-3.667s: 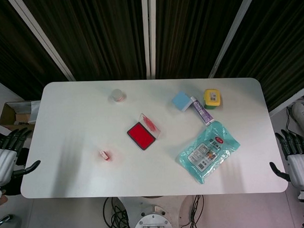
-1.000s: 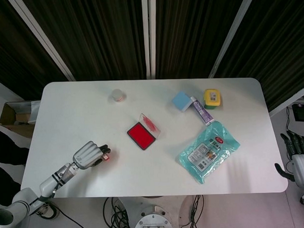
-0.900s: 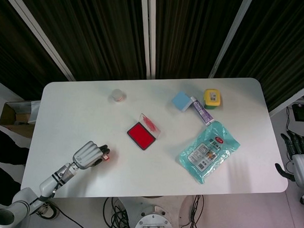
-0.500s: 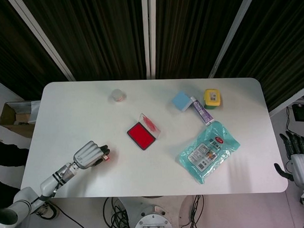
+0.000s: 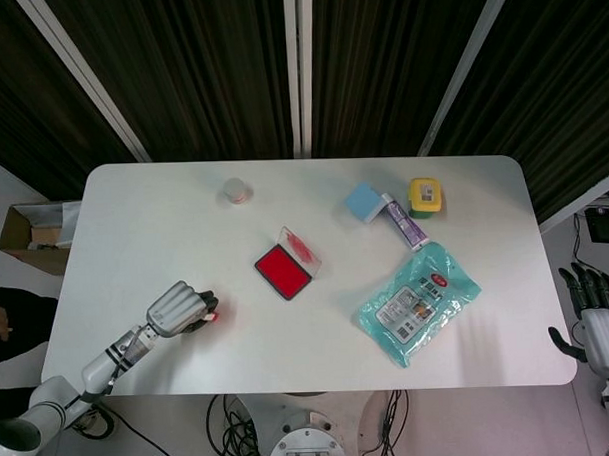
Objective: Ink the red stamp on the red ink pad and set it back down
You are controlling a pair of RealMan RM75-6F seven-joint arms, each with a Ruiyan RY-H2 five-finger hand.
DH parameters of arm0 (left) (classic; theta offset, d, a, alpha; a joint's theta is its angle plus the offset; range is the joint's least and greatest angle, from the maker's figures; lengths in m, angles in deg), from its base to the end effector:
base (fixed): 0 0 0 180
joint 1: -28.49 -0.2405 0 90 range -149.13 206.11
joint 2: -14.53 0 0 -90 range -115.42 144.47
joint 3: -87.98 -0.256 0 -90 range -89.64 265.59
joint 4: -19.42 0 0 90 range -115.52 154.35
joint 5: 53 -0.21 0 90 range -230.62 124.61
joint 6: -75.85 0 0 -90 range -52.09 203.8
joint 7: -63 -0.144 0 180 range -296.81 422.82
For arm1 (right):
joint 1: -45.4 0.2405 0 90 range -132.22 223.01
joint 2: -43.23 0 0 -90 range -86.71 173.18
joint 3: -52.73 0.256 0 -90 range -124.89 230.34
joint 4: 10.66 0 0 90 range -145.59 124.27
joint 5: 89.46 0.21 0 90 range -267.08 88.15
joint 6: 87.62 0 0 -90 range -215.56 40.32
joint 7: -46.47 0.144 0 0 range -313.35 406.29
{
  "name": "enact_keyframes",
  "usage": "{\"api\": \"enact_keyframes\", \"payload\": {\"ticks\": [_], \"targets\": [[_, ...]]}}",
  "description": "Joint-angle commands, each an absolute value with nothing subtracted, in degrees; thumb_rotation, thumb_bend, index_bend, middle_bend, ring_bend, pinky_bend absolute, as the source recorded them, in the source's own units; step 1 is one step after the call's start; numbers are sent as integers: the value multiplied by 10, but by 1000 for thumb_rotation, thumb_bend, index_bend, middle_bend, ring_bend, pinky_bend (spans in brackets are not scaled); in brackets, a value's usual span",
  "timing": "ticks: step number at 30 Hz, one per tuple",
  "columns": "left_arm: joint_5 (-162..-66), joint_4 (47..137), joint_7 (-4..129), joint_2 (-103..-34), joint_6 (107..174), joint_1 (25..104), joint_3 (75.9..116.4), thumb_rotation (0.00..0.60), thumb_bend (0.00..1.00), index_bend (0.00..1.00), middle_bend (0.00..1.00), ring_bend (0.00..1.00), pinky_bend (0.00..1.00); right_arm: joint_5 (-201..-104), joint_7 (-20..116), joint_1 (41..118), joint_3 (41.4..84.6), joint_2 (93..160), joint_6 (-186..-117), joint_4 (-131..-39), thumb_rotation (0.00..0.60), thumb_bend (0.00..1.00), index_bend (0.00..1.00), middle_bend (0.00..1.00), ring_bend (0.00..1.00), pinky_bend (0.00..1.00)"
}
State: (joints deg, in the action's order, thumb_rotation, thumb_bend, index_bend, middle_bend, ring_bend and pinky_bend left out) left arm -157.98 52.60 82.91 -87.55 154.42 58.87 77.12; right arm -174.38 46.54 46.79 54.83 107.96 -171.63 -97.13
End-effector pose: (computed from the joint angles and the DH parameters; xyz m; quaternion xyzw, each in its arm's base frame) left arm -0.2820 0.2853 -0.0305 -0.8343 -0.2189 -0.3883 0.3245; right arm -0.3450 -0.1592 0.1636 0.5957 -0.3914 0.3322 0.6177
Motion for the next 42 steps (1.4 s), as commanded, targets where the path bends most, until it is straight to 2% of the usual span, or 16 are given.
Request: {"api": "enact_keyframes", "payload": {"ticks": [1, 8, 14, 20, 23, 31, 42], "targets": [[-1574, 525, 841, -877, 1544, 588, 773, 600, 340, 568, 559, 959, 930, -1744, 465, 468, 548, 1080, -1716, -971, 600, 183, 0, 0, 0, 0], [-1564, 543, 857, -866, 1543, 596, 781, 600, 351, 576, 565, 961, 931, -1744, 465, 468, 549, 1080, -1716, -971, 600, 183, 0, 0, 0, 0], [-1548, 630, 859, -820, 1522, 645, 815, 600, 361, 584, 573, 974, 946, -1746, 460, 470, 548, 1079, -1715, -976, 600, 184, 0, 0, 0, 0], [-1510, 775, 811, -757, 1406, 725, 861, 600, 389, 594, 583, 999, 976, -1752, 458, 469, 547, 1079, -1720, -983, 600, 184, 0, 0, 0, 0], [-1488, 808, 775, -755, 1344, 755, 877, 600, 399, 595, 585, 1000, 982, -1751, 460, 468, 546, 1080, -1719, -981, 600, 185, 0, 0, 0, 0], [-1410, 790, 706, -815, 1221, 806, 919, 600, 403, 596, 587, 1000, 989, -1749, 466, 462, 545, 1073, -1726, -980, 600, 187, 0, 0, 0, 0], [-1368, 739, 695, -864, 1173, 837, 943, 600, 408, 598, 588, 1000, 990, -1745, 471, 464, 545, 1076, -1718, -971, 600, 188, 0, 0, 0, 0]]}}
